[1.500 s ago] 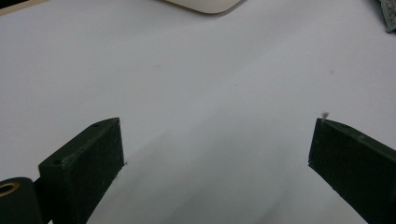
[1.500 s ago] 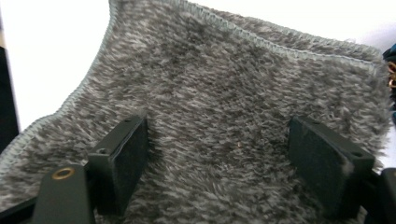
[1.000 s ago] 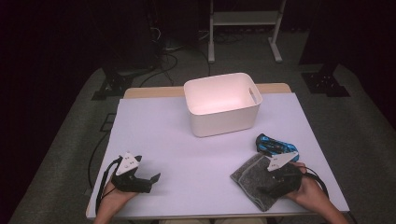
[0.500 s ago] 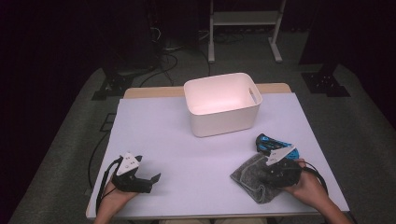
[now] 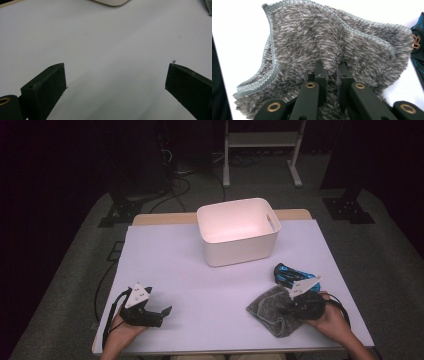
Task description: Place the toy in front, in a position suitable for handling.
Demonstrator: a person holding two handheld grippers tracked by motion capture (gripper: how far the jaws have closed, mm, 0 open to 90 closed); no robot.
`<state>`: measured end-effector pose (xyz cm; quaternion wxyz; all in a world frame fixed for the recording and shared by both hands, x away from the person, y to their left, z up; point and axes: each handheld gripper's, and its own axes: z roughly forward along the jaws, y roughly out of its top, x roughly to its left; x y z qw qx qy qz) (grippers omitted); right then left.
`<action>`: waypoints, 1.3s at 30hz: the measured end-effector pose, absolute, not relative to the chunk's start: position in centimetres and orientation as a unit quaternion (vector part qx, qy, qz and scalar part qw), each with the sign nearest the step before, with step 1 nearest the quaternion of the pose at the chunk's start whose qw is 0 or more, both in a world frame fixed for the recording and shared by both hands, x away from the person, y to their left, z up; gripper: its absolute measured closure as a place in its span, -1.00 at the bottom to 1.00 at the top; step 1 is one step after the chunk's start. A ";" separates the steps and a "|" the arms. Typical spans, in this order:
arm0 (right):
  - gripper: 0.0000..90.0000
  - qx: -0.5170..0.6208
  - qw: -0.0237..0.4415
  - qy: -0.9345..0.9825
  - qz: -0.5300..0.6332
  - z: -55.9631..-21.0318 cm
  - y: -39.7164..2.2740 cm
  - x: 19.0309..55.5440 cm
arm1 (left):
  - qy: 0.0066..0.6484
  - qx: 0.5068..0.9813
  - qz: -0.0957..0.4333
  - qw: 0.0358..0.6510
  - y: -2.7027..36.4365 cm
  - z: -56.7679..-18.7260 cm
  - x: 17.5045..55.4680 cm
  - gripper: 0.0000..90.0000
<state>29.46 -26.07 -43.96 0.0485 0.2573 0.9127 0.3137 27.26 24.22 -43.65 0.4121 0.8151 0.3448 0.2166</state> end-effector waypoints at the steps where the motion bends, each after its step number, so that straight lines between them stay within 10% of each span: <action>1: 0.83 0.257 0.048 0.912 0.316 -43.9 -26.1 29.4 | 0.346 0.814 0.217 0.413 24.2 -43.6 27.3 -0.94; 20: 0.83 0.226 0.015 0.904 0.362 -40.9 -24.6 29.7 | 0.343 0.817 0.214 0.412 24.5 -43.5 27.3 -0.94; 39: 0.83 0.102 -0.023 0.911 0.399 -38.0 -11.9 32.3 | 0.337 0.818 0.210 0.417 25.9 -42.6 27.1 -0.93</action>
